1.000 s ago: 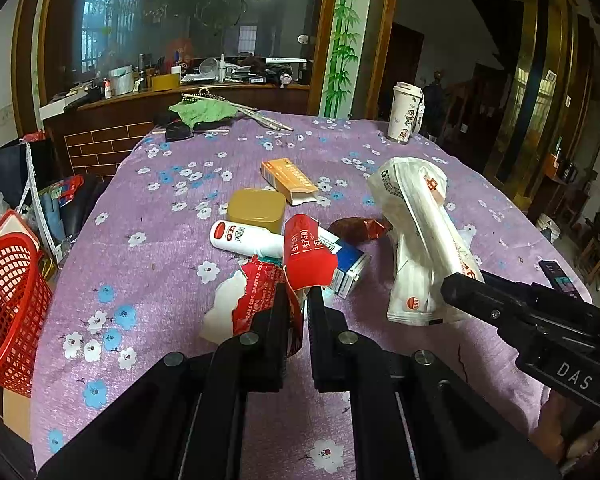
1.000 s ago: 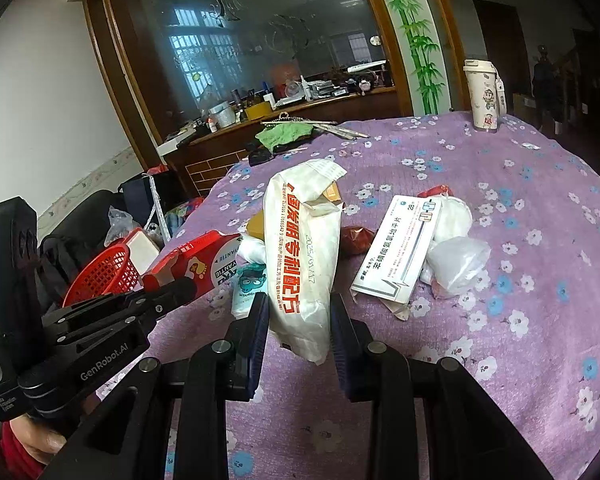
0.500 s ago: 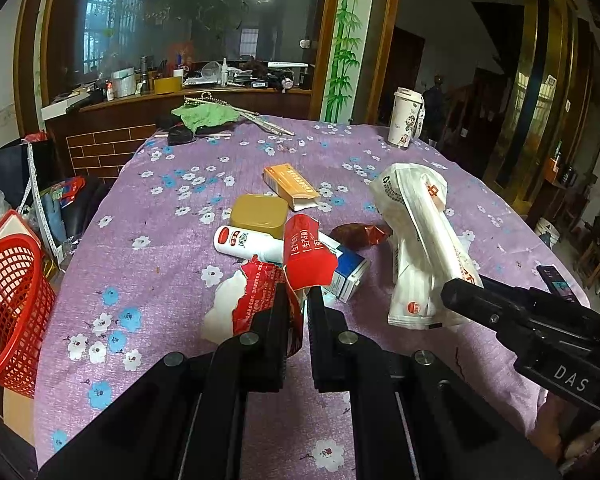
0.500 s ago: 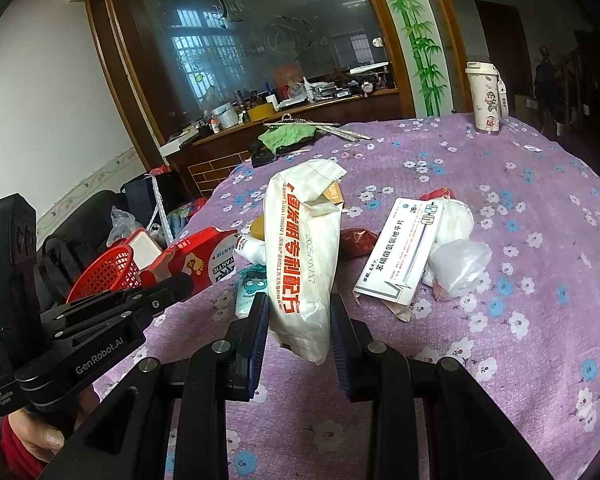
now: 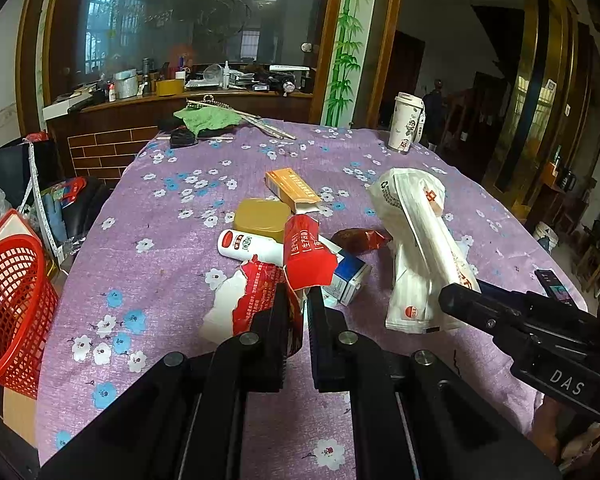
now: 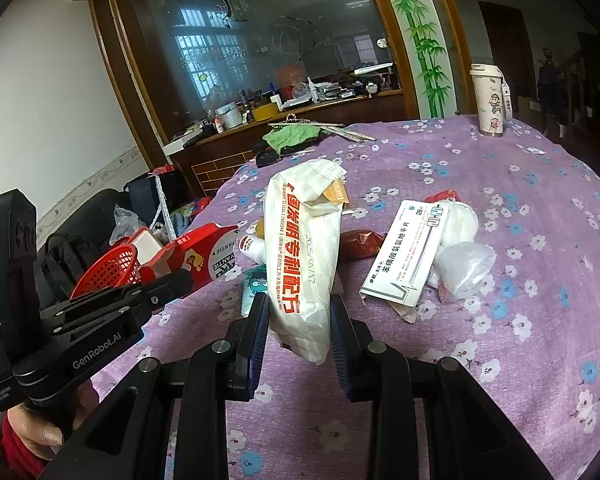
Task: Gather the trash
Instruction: 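Lift the red packaging and white bag up off the table with both tools, then carry both items over the red basket and open both tools to drop them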
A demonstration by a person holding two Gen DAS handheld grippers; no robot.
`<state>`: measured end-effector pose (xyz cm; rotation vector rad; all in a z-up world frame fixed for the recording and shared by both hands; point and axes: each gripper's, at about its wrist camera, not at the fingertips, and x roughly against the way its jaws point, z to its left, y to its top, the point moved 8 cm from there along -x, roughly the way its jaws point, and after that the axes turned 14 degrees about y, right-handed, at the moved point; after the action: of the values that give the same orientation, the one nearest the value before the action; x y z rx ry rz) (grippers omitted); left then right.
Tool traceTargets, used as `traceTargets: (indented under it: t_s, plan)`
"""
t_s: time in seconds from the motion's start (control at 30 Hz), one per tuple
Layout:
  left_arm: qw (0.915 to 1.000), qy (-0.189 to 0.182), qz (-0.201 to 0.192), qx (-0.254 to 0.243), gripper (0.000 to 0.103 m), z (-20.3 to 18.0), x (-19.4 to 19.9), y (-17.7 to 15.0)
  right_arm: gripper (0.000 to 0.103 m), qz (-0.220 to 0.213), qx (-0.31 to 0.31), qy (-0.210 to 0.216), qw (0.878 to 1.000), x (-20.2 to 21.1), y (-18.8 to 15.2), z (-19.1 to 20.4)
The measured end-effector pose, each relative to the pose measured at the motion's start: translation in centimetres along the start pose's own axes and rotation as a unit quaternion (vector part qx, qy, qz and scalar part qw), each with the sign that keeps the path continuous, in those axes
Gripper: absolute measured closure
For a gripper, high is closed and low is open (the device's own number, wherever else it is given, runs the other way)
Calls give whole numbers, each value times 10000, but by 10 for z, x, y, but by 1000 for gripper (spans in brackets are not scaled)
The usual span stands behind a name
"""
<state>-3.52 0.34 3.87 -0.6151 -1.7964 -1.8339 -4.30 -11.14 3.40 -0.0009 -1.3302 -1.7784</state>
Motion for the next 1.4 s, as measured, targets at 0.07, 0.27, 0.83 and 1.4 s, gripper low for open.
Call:
traceTargets:
  t_s: [0.07,0.27,0.83,1.4]
  plan:
    - [10000,4,-7,8,95,1,0,1,71,1,1,1,10000,0,0,0]
    - [10000,2,-12,35,95,4,0,2,71,-3,28,22,10000,1,1,0]
    - [9994,130,-60,305,95,35,8,4,71,238,150,228,9993,-15,1,18]
    - [9918,815,-229,957,95,144,33,8,71,999,504,1145,9871,-75,11,93]
